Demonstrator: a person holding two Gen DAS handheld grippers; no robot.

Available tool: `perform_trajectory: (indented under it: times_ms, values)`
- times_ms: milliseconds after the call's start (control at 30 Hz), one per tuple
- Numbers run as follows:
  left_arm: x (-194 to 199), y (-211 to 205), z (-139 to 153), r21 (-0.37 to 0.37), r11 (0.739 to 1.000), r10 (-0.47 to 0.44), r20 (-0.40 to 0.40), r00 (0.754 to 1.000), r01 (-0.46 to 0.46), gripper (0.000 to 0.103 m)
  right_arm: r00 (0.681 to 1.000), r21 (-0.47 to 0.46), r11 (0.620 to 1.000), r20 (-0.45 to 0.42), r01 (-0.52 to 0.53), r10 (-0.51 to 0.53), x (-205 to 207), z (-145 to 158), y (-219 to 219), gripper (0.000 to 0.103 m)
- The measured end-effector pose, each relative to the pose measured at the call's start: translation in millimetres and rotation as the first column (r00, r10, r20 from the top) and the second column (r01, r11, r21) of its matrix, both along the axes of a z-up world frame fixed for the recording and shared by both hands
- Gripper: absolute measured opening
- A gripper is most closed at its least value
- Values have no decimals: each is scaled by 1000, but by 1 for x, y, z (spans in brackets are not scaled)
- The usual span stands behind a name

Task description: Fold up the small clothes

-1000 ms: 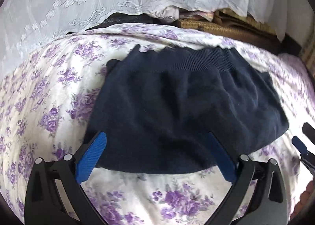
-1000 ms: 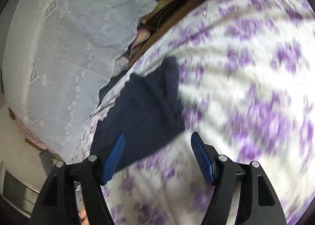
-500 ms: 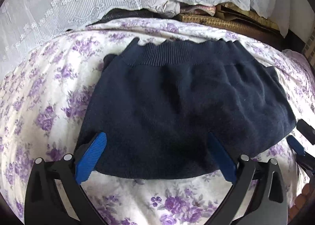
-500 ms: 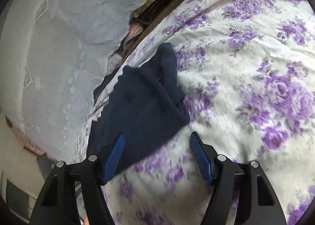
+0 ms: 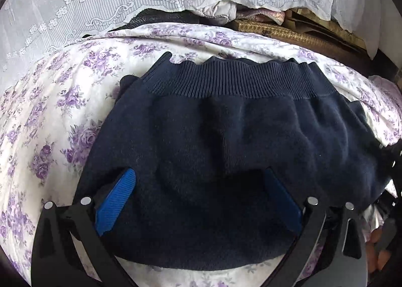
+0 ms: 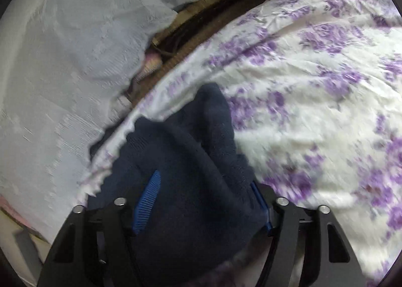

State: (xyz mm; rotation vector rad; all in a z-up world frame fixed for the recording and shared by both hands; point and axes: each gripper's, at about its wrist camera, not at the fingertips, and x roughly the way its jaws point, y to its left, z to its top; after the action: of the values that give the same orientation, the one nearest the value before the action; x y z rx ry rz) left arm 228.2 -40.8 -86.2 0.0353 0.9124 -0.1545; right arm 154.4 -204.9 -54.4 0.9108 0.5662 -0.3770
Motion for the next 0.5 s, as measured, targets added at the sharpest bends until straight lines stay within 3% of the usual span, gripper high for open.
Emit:
perform_trajectory:
  times_ms: [67,133,267,367,500]
  values:
    - [1,2,0,-11,1000,1,-3,1000,-1,99,999,60,998,5,33,-34,2,-9,-13,35]
    - [0,1,0,-4,1000,1,5,1000,-1,99,1000,65,998,7,21,-21,12,-9,-14,35]
    - [-1,1,-1,5,1000,3,13,1000,-3,99,997,45,997,-31,-70,71,35,-9,-1,45]
    - [0,2,-2,-5,1000,0,9,1000,0,99,996,70,994,-9,-88,89,28,-12,-3,36]
    - [0,2,-1,-10,1000,-2,6,1000,2,99,995,93,990,8,-103,102,22,-14,-4,34]
